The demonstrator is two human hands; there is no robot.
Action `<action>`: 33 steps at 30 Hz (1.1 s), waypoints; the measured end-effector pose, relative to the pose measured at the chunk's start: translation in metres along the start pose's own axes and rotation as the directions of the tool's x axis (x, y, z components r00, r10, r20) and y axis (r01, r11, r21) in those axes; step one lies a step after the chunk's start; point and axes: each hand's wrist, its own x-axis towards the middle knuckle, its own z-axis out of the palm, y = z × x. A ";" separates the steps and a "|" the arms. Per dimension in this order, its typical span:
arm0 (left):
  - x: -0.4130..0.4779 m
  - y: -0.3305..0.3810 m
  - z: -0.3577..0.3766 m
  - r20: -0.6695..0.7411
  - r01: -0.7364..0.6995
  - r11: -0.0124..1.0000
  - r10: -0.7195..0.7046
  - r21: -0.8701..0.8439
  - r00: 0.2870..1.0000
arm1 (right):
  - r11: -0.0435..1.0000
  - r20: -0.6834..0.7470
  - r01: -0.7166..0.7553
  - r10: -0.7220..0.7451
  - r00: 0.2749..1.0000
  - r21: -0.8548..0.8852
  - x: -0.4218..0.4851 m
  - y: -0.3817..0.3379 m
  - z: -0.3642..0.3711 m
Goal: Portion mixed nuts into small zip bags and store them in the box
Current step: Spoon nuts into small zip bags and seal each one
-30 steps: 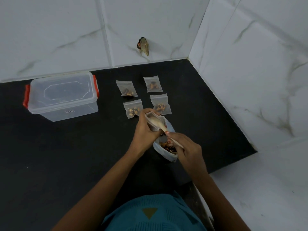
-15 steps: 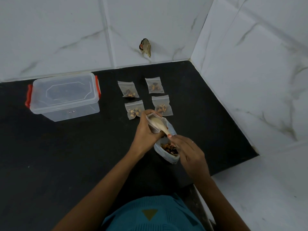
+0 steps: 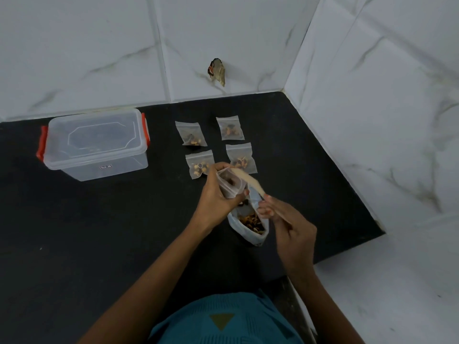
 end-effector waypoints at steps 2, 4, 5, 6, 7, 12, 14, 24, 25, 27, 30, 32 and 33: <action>0.000 0.000 -0.001 -0.016 0.003 1.000 -0.003 -0.002 1.000 | 0.928 -0.019 -0.272 0.286 0.958 0.254 0.004 -0.012 -0.002; 0.000 0.000 0.000 -0.017 0.004 1.000 -0.004 -0.001 1.000 | 0.792 -0.005 -0.435 0.483 0.875 0.430 0.008 -0.019 -0.003; 0.000 0.000 0.000 -0.014 0.004 1.000 -0.004 0.001 1.000 | 0.739 0.002 -0.474 0.539 0.842 0.478 0.010 -0.021 -0.004; 0.000 -0.001 0.000 -0.011 0.003 1.000 -0.003 0.003 1.000 | 0.693 0.015 -0.502 0.580 0.815 0.518 0.011 -0.022 -0.005; 0.000 -0.001 0.001 -0.010 0.003 1.000 -0.003 0.004 1.000 | 0.654 0.030 -0.520 0.606 0.795 0.549 0.013 -0.023 -0.004; 0.000 -0.004 0.000 -0.012 -0.003 1.000 0.003 0.010 1.000 | 0.604 0.045 -0.533 0.636 0.770 0.593 0.014 -0.024 -0.006; 0.000 -0.008 -0.002 -0.020 -0.007 1.000 0.007 0.011 1.000 | 0.606 0.020 -0.539 0.653 0.757 0.584 0.014 -0.018 -0.009; -0.013 -0.023 -0.007 -0.059 -0.034 0.999 0.036 0.029 0.998 | 0.691 -0.046 -0.722 0.720 0.692 -0.034 -0.009 0.052 0.007; -0.015 -0.024 -0.007 -0.057 -0.027 0.999 0.029 0.033 0.998 | 0.692 -0.043 -0.721 0.720 0.693 -0.047 -0.010 0.055 0.010; -0.017 -0.025 -0.006 -0.052 -0.011 0.999 0.013 0.034 0.999 | 0.692 -0.032 -0.716 0.717 0.697 -0.089 -0.011 0.057 0.015; -0.020 -0.025 -0.004 -0.050 -0.004 1.000 0.006 0.029 0.999 | 0.723 0.001 -0.655 0.672 0.741 -0.219 -0.014 0.059 0.018; -0.022 -0.025 -0.002 -0.047 -0.018 0.999 0.019 0.035 0.999 | 0.742 0.038 -0.594 0.634 0.772 -0.310 -0.015 0.060 0.017; -0.023 -0.024 -0.001 -0.045 -0.026 0.999 0.027 0.038 0.999 | 0.750 0.057 -0.567 0.618 0.784 -0.341 -0.016 0.061 0.016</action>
